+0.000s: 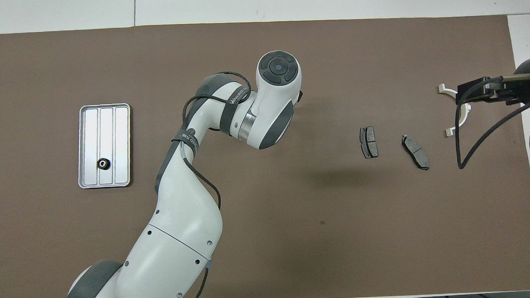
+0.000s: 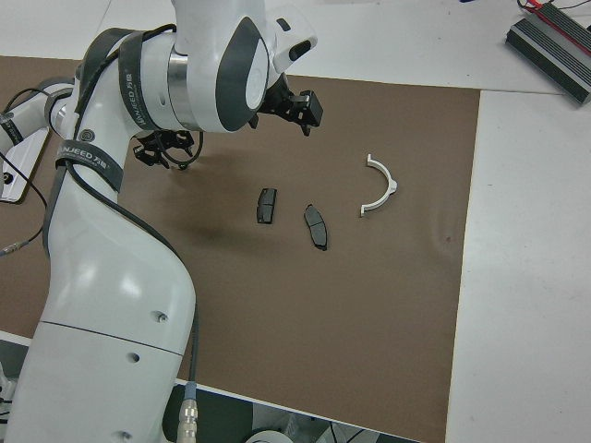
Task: Pick bearing gear from pile to tray
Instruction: 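Grasp the second black part with the left gripper, then carry the black part with the left gripper over the silver tray, then lower the part into the tray and open the left gripper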
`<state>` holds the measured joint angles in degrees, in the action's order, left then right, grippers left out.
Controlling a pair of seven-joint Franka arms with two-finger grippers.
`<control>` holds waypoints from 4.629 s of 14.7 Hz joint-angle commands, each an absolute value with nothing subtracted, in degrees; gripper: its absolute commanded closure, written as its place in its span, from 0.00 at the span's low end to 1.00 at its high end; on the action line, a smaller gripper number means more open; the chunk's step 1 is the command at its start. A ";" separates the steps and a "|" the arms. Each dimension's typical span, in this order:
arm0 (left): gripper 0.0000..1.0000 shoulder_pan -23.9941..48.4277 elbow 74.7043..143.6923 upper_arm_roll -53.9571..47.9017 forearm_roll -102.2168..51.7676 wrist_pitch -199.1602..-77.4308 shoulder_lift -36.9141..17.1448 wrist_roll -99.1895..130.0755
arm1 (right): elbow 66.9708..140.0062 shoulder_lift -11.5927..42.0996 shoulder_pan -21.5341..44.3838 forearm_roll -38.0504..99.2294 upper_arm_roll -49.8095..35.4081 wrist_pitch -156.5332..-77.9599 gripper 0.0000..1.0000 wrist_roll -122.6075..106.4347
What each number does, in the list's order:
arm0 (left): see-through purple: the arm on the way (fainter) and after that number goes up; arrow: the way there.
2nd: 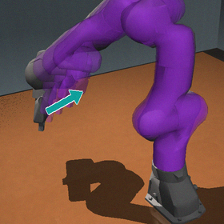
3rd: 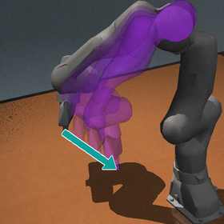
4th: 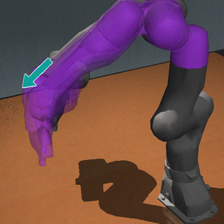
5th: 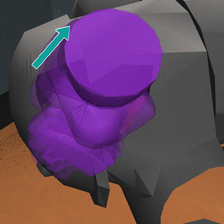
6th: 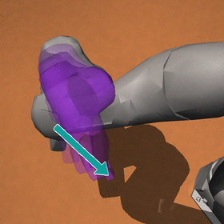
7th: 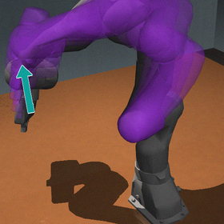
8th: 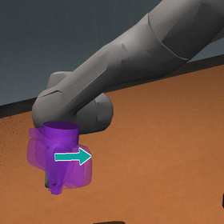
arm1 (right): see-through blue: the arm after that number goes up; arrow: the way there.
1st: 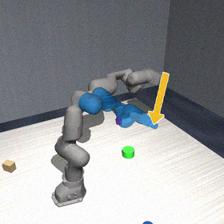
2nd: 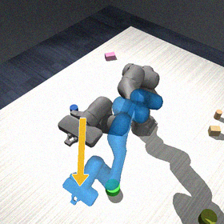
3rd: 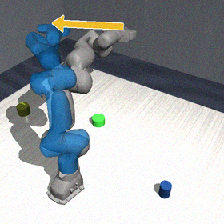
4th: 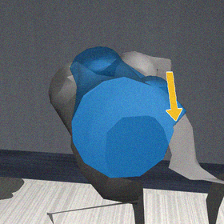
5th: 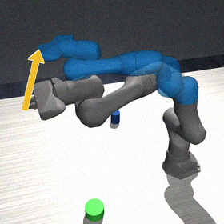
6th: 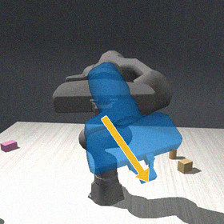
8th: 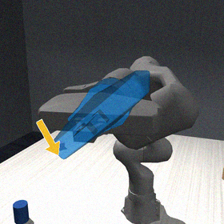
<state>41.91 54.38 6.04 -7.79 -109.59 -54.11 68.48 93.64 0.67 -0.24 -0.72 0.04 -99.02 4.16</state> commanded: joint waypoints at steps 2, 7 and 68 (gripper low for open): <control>0.35 43.50 57.74 7.29 -8.53 -111.00 -52.03 69.96 | 91.23 1.93 -1.14 -0.18 -0.18 -97.82 0.00 3.87; 0.40 43.86 60.99 7.29 -8.44 -113.55 -51.07 70.05 | 90.27 2.02 -1.14 -0.35 -0.09 -96.94 0.00 3.96; 0.00 9.32 112.69 9.05 -1.41 -135.71 -19.69 14.85 | 91.58 1.85 -2.72 0.09 0.26 -93.60 0.00 1.05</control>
